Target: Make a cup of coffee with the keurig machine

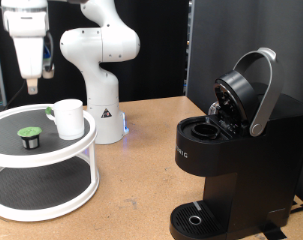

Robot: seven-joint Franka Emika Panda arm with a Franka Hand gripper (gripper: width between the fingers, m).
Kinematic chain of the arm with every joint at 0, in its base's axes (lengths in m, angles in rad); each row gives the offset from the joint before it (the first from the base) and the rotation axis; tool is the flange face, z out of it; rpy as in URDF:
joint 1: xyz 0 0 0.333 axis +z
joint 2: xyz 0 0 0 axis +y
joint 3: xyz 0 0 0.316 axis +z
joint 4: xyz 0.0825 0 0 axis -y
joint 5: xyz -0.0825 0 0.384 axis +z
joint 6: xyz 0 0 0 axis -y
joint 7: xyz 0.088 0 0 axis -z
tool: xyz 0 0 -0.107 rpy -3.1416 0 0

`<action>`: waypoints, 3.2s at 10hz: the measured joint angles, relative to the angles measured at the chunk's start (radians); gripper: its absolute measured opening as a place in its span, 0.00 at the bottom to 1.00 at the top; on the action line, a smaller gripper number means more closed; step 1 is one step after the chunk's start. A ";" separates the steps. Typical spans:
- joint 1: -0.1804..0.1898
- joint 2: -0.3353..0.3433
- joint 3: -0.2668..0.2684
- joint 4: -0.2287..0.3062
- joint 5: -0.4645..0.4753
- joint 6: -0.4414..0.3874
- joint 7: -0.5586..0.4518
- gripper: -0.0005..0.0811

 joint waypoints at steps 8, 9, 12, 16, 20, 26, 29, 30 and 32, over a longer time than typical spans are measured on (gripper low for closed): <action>-0.014 0.132 -0.056 -0.096 -0.053 0.259 0.001 1.00; -0.015 0.145 -0.058 -0.103 -0.053 0.279 0.000 1.00; -0.015 0.160 -0.069 -0.124 -0.053 0.311 -0.012 1.00; -0.016 0.160 -0.078 -0.154 -0.053 0.354 -0.022 1.00; -0.026 0.173 -0.079 -0.183 -0.078 0.414 -0.017 1.00; -0.031 0.193 -0.079 -0.196 -0.081 0.443 -0.017 0.83; -0.031 0.193 -0.079 -0.196 -0.081 0.443 -0.015 0.60; -0.031 0.193 -0.079 -0.195 -0.081 0.441 -0.015 0.60; -0.028 0.186 -0.077 -0.180 -0.053 0.392 -0.016 0.60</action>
